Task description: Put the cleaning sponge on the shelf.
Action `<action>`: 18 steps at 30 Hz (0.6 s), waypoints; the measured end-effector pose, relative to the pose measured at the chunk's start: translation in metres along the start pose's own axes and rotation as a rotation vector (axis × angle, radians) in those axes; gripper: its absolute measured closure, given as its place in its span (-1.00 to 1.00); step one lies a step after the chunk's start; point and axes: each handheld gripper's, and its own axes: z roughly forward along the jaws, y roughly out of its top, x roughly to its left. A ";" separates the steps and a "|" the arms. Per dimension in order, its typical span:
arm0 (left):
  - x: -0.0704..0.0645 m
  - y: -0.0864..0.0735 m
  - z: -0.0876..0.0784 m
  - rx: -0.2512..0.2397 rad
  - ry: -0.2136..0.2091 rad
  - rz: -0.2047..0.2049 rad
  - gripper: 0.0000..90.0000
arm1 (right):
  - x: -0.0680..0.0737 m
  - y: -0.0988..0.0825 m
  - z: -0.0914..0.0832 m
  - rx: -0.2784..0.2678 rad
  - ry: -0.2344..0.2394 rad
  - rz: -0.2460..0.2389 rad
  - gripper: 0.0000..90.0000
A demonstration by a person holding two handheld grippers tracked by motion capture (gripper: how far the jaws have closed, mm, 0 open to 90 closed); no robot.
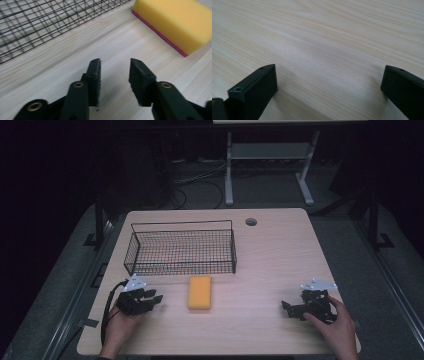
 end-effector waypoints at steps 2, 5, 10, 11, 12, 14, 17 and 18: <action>0.000 0.002 0.001 0.005 -0.007 0.003 0.52 | 0.000 0.000 0.000 0.000 0.000 0.001 -1.00; 0.000 0.008 0.002 0.003 -0.021 0.006 0.65 | 0.000 0.000 0.000 0.000 0.000 0.000 -1.00; 0.000 0.012 0.003 0.000 -0.023 0.006 0.83 | 0.000 0.000 0.000 0.000 0.000 0.000 -1.00; 0.001 0.013 0.003 -0.002 -0.026 0.004 0.83 | 0.000 0.000 0.000 0.000 0.000 0.000 -1.00; 0.000 0.015 0.003 -0.002 -0.032 0.002 0.91 | 0.000 0.000 0.000 0.000 0.000 0.000 -1.00; 0.000 0.016 0.004 -0.002 -0.035 0.006 0.99 | 0.000 0.000 0.000 0.000 0.000 0.000 -1.00; -0.003 0.023 0.007 0.001 -0.045 0.014 0.99 | 0.000 0.000 0.000 0.000 0.000 0.000 -1.00; -0.004 0.025 0.008 0.003 -0.049 0.015 0.99 | 0.000 0.000 0.000 0.000 0.000 0.000 -1.00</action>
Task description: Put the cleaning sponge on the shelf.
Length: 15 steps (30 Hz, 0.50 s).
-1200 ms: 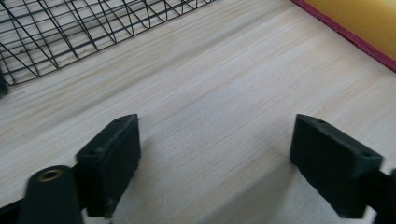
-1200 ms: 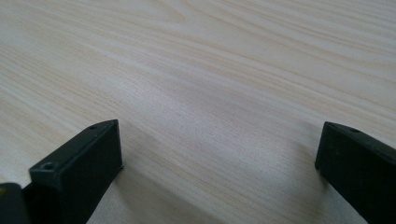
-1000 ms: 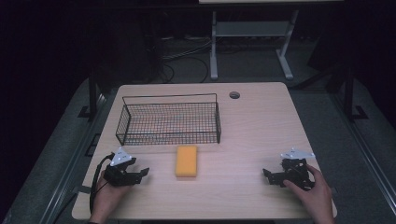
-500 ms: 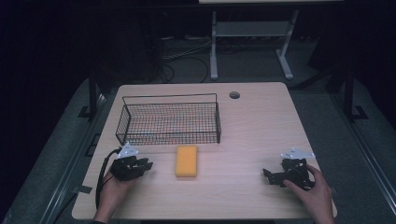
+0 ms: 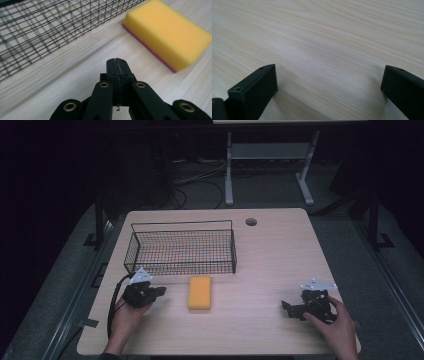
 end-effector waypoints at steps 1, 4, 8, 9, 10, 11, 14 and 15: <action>-0.001 0.002 0.001 -0.001 0.000 0.007 0.99 | 0.000 0.000 0.000 0.000 0.000 0.000 -1.00; -0.004 0.008 0.004 -0.001 -0.003 0.020 0.99 | 0.000 0.000 0.000 0.000 0.000 0.000 -1.00; -0.007 0.015 0.010 -0.001 -0.012 0.027 0.99 | 0.000 0.000 0.000 0.000 0.000 -0.001 -1.00; -0.007 0.016 0.011 0.000 -0.012 0.033 0.99 | 0.000 0.000 0.000 0.000 0.000 0.000 -1.00; -0.008 0.018 0.012 0.000 -0.013 0.036 0.99 | 0.000 0.000 0.000 0.000 0.000 0.000 -1.00; -0.008 0.019 0.014 -0.006 -0.019 0.033 0.99 | 0.000 0.000 0.000 0.000 0.000 0.000 -1.00; -0.010 0.025 0.019 -0.007 -0.030 0.035 0.99 | 0.000 0.000 0.000 0.000 0.000 -0.001 -1.00; -0.011 0.027 0.021 -0.009 -0.036 0.034 0.99 | 0.000 0.000 0.000 0.000 0.000 0.000 -1.00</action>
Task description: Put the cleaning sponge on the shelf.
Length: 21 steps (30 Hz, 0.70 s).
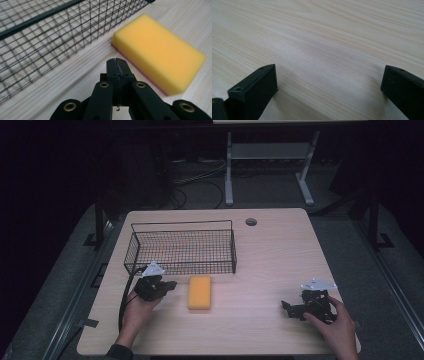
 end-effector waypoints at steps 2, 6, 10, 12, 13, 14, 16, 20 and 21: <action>-0.001 0.005 0.004 -0.001 -0.001 0.012 0.99 | 0.000 0.000 0.000 0.000 0.000 0.000 -1.00; -0.003 0.013 0.012 -0.004 -0.005 0.019 0.99 | 0.000 0.000 0.000 0.000 0.000 0.000 -1.00; -0.005 0.019 0.019 -0.004 -0.008 0.024 0.99 | 0.000 0.000 0.000 0.000 0.000 0.000 -1.00; -0.005 0.020 0.021 -0.005 -0.010 0.022 0.99 | 0.000 0.000 0.000 0.000 0.000 0.000 -1.00; -0.006 0.023 0.025 -0.003 -0.010 0.030 1.00 | 0.000 0.000 0.000 0.000 0.000 0.000 -1.00; -0.006 0.024 0.026 -0.004 -0.012 0.023 1.00 | 0.000 0.000 0.000 0.000 0.000 0.000 -1.00; -0.007 0.027 0.029 -0.003 -0.012 0.028 0.99 | 0.000 0.000 0.000 0.000 0.000 0.000 -1.00; -0.007 0.030 0.034 0.000 -0.008 0.037 1.00 | 0.000 0.000 0.000 0.000 0.000 0.000 -1.00; -0.008 0.030 0.036 -0.002 -0.008 0.034 1.00 | 0.000 0.000 0.000 0.000 0.000 0.000 -1.00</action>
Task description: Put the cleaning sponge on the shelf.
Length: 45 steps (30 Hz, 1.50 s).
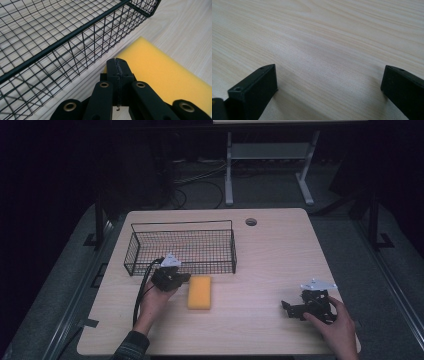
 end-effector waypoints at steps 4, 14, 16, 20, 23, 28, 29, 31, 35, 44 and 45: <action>-0.001 0.002 0.003 0.010 0.009 0.012 1.00 | 0.000 0.000 0.000 0.000 0.000 0.000 -1.00; -0.003 0.004 0.009 0.018 0.006 0.016 1.00 | 0.000 0.000 0.000 0.000 0.000 0.000 -1.00; -0.005 0.006 0.012 0.020 0.001 0.021 1.00 | 0.000 0.000 0.000 0.000 0.000 0.000 -1.00; -0.008 0.008 0.015 0.018 -0.004 0.028 1.00 | 0.000 0.000 0.000 0.000 0.000 0.000 -1.00; -0.011 0.011 0.018 0.021 -0.012 0.037 1.00 | 0.000 0.000 0.000 0.000 0.000 0.000 -1.00; -0.016 0.015 0.023 0.021 -0.023 0.048 0.99 | 0.000 0.000 0.000 0.000 0.000 0.000 -1.00; -0.017 0.016 0.024 0.022 -0.026 0.047 0.99 | 0.000 0.000 0.000 0.000 0.000 0.000 -1.00; -0.018 0.016 0.025 0.020 -0.027 0.048 1.00 | 0.000 0.000 0.000 0.000 0.000 0.000 -1.00; -0.022 0.019 0.029 0.022 -0.038 0.057 1.00 | 0.000 0.000 0.000 0.000 0.000 0.000 -1.00; -0.030 0.025 0.036 0.024 -0.057 0.074 0.99 | 0.000 0.000 0.000 0.000 0.000 0.000 -1.00; -0.031 0.025 0.037 0.024 -0.059 0.075 1.00 | 0.000 0.000 0.000 0.000 0.000 0.000 -1.00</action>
